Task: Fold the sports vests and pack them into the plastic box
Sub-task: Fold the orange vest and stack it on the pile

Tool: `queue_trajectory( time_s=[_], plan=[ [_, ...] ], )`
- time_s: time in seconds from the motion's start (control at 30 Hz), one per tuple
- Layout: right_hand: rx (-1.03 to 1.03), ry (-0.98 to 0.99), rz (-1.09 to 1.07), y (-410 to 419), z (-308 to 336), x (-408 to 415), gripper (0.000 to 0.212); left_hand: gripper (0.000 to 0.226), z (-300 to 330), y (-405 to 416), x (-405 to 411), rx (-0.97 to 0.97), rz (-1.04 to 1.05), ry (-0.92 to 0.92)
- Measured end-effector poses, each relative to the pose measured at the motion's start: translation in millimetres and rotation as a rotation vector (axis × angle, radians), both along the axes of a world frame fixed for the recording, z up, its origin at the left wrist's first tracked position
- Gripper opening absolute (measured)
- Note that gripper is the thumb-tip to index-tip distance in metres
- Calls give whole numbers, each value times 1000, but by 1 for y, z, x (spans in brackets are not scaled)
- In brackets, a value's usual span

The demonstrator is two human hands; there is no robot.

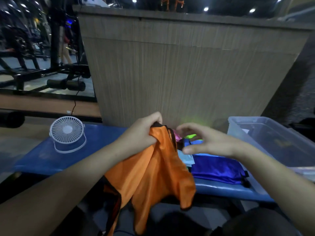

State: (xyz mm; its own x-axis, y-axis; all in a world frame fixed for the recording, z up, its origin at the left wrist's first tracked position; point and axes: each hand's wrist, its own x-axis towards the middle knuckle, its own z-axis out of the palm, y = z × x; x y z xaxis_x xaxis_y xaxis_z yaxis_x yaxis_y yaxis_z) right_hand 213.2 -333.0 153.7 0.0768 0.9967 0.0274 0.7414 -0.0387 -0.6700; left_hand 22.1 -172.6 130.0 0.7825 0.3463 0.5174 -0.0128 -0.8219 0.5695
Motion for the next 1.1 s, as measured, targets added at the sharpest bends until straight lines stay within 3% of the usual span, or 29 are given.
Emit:
queue_trajectory(
  time_s=[0.17, 0.33, 0.43, 0.53, 0.63, 0.7, 0.8, 0.87, 1.0, 1.1],
  plan=[
    [125, 29, -83, 32, 0, -46, 71, 37, 9, -11, 11, -1, -56, -10],
    [125, -64, -97, 43, -5, -46, 42, 43, -3, -6, 4, -78, -44, -25],
    [80, -48, -44, 45, -13, -42, 61, 56, -25, -5, 2, -160, -10, -50],
    [25, 35, 6, 42, -17, -42, 77, 75, -46, -8, -2, -241, 28, -74],
    [15, 222, 40, 42, -25, -35, 58, 87, -63, -11, -5, -350, 0, -82],
    [97, 414, 24, 41, -24, -31, 41, 93, -76, -10, -10, -422, -1, 64],
    [237, 710, 35, 36, -10, -19, 35, 73, -106, -6, -22, -561, -64, 361],
    [291, 766, 65, 31, -1, -8, 34, 53, -124, -5, -29, -615, -97, 424],
    [310, 754, 50, 18, 0, 16, 35, 40, -124, 12, -44, -612, 8, 349],
    [304, 693, -75, 5, -9, 33, 34, 17, -102, 31, -53, -587, 139, 188]
  ],
)
